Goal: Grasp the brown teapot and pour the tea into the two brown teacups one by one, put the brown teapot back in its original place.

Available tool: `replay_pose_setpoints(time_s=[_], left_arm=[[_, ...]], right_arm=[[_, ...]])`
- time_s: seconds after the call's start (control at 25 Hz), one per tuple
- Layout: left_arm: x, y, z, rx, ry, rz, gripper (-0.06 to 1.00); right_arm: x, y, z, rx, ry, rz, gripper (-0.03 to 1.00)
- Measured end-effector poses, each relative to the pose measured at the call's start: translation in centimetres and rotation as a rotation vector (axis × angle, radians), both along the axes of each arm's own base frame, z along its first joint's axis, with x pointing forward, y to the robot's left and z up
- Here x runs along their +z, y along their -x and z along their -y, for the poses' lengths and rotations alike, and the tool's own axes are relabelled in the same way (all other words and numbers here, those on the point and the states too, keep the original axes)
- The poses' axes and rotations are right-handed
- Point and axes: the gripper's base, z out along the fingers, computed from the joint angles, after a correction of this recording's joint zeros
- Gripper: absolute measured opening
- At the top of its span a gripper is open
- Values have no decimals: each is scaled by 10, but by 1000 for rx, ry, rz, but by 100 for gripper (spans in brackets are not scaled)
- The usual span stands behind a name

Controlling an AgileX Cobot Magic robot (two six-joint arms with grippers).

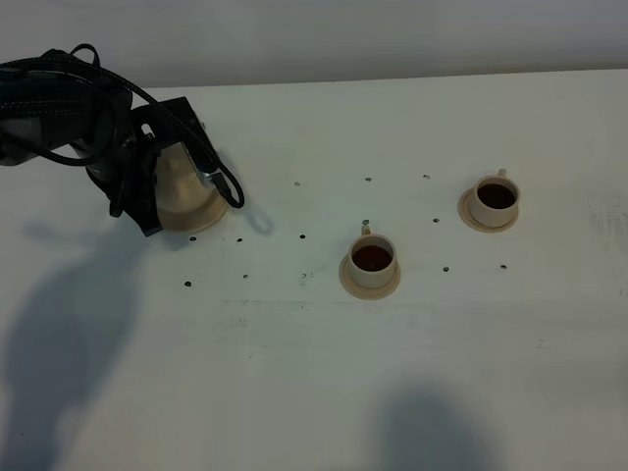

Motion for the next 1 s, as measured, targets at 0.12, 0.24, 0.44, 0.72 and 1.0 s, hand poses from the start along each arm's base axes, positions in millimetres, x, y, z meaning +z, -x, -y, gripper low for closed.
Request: replay_pose_setpoints(time_s=[0.12,0.24,0.44,0.72,1.0], left_arm=[[0,0,0,0,1,1,16],[0,2,-1,7,-9,-17,16],[-1,3,-2,11,-16,-31,16],[-5,3,-2,12,-20,-46,16],[-10,3,0,-12,-11,-67,16]], right_arm=[[0,0,0,0,0,0,-2],[0,0,0,0,0,0,-2],[0,0,0,0,0,0,-2],[0,0,0,0,0,0,-2],[0,0,0,0,0,0,-2]])
